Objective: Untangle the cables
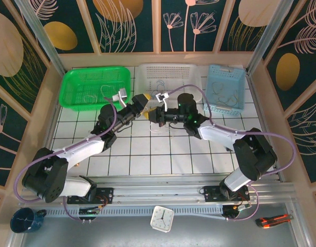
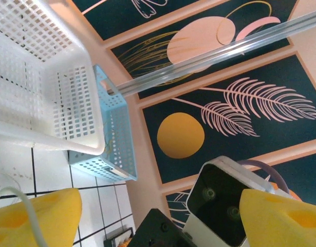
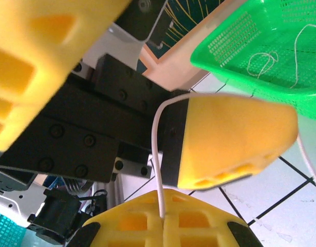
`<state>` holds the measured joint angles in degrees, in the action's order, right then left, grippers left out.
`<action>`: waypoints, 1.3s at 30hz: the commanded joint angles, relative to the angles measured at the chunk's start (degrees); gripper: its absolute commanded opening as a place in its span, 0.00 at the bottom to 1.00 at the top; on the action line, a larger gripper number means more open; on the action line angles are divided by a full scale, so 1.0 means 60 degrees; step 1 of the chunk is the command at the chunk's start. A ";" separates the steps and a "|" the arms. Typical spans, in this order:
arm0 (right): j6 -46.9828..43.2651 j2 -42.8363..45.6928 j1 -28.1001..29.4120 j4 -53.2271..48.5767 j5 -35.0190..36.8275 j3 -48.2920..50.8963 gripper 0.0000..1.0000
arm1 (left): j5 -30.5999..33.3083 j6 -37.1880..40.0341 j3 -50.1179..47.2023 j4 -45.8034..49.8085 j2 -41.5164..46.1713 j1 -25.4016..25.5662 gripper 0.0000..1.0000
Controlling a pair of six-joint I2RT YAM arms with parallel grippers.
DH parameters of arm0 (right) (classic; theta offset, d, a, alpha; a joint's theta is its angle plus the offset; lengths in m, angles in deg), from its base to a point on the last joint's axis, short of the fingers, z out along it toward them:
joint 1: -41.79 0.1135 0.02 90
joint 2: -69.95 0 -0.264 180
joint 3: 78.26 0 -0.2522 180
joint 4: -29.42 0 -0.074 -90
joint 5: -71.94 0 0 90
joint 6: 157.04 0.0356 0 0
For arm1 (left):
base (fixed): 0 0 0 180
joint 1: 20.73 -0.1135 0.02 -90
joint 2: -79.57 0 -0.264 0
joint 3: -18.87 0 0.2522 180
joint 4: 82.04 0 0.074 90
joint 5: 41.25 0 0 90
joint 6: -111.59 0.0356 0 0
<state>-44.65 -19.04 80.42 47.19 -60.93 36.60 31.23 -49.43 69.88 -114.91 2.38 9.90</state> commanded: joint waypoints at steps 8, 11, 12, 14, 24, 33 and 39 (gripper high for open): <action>-0.0246 0.1103 0.0241 -0.0089 0.0246 0.0719 0.00 | 0.0800 0.0664 0.0368 0.0449 0.0307 -0.0110 0.56; -0.0204 0.1117 0.0256 -0.0048 0.0261 0.0798 0.00 | 0.0807 0.0712 0.0416 0.0433 0.0287 -0.0121 0.45; -0.0196 0.1097 0.0261 -0.0026 0.0259 0.0836 0.00 | 0.0819 0.0726 0.0437 0.0433 0.0306 -0.0125 0.42; -0.0169 0.1063 0.0299 0.0031 0.0274 0.0902 0.00 | 0.0825 0.0804 0.0517 0.0454 0.0351 -0.0125 0.29; 0.0245 -0.0142 0.0395 0.0892 0.0537 0.0994 0.14 | 0.0361 0.1014 0.1714 0.0958 0.0604 -0.0132 0.00; 0.1186 -0.2247 0.0717 0.2429 0.0917 0.0117 0.26 | 0.0049 0.1103 0.3019 0.1502 0.0721 -0.0124 0.00; 0.1686 -0.2951 0.0724 0.3179 0.1256 -0.0094 0.24 | 0.0116 0.1741 0.4298 0.2287 0.0765 -0.0125 0.00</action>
<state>-36.56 -35.85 84.42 60.52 -55.14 37.82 32.50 -42.22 92.20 -103.78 5.55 9.35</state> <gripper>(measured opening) 0.245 0.049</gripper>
